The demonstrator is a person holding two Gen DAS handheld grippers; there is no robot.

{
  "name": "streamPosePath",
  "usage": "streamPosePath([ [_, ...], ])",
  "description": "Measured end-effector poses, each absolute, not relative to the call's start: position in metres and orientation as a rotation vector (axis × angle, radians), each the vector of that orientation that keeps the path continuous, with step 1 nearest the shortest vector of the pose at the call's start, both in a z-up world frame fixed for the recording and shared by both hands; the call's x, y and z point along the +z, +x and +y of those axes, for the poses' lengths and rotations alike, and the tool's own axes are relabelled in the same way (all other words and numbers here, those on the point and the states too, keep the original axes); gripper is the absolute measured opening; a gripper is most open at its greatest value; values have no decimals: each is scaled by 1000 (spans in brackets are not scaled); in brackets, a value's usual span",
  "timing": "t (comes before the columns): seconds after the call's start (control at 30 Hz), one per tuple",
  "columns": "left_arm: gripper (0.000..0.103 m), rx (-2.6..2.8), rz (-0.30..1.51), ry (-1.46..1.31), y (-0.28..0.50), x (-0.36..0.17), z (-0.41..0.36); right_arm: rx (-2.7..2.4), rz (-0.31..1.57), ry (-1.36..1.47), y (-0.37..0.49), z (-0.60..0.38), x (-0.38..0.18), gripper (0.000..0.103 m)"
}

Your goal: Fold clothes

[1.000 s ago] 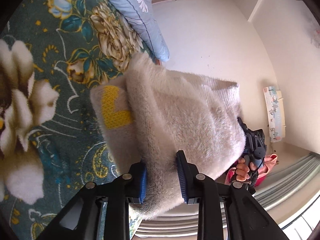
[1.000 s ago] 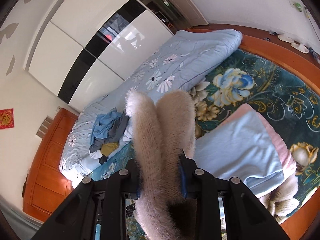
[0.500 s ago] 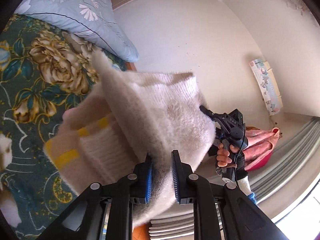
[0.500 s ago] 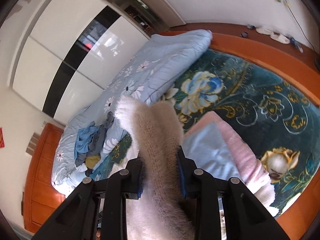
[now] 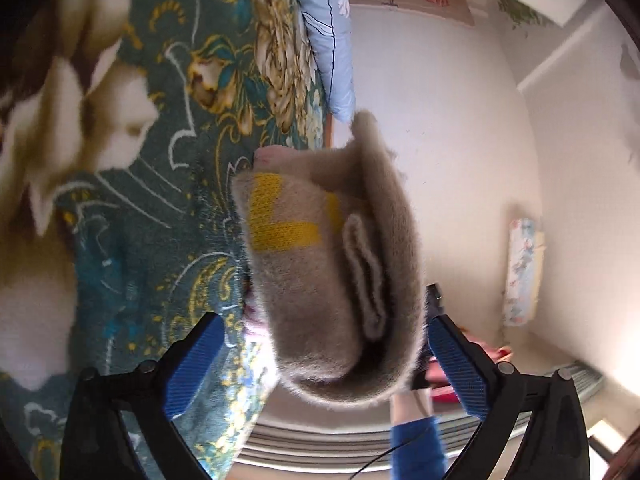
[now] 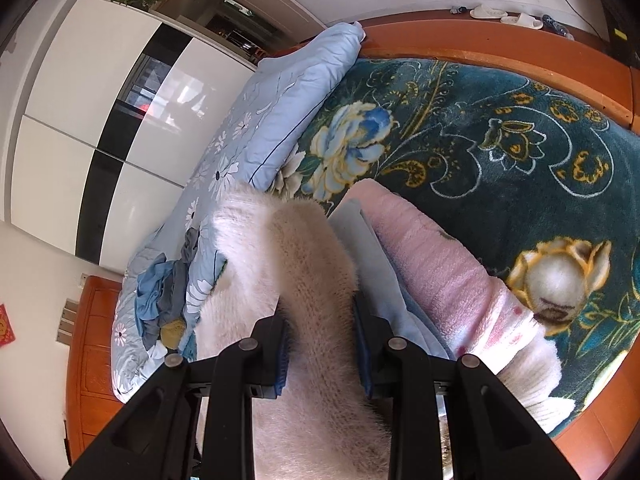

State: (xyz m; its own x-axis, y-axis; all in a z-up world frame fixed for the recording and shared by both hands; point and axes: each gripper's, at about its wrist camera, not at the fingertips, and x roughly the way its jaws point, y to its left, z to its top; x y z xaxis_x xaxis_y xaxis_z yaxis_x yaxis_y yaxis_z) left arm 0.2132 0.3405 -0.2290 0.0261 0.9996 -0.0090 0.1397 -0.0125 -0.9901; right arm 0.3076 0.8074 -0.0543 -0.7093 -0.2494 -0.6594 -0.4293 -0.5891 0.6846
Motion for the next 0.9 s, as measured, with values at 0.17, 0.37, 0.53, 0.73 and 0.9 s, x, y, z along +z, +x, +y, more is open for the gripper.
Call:
streamPosePath([
  [0.17,103,1084,-1218,-1321,217,-220,367,2444,1376,-1142,308,808,-57,29],
  [0.37,103,1179,-1128,-1332,212,-209,389,2436,1378,-1141,309,805,-56,29],
  [0.53,100,1297,-1060,-1364,211,-197,388,2464,1335,-1159,311,796,-47,30],
  [0.73,60,1439,-969,-1357,216,-175,380,2488,1277,-1162,316,782,-27,29],
  [0.9,41,1479,-981,-1342,219,-162,366,2529,1184,-1179,315,762,0,27],
])
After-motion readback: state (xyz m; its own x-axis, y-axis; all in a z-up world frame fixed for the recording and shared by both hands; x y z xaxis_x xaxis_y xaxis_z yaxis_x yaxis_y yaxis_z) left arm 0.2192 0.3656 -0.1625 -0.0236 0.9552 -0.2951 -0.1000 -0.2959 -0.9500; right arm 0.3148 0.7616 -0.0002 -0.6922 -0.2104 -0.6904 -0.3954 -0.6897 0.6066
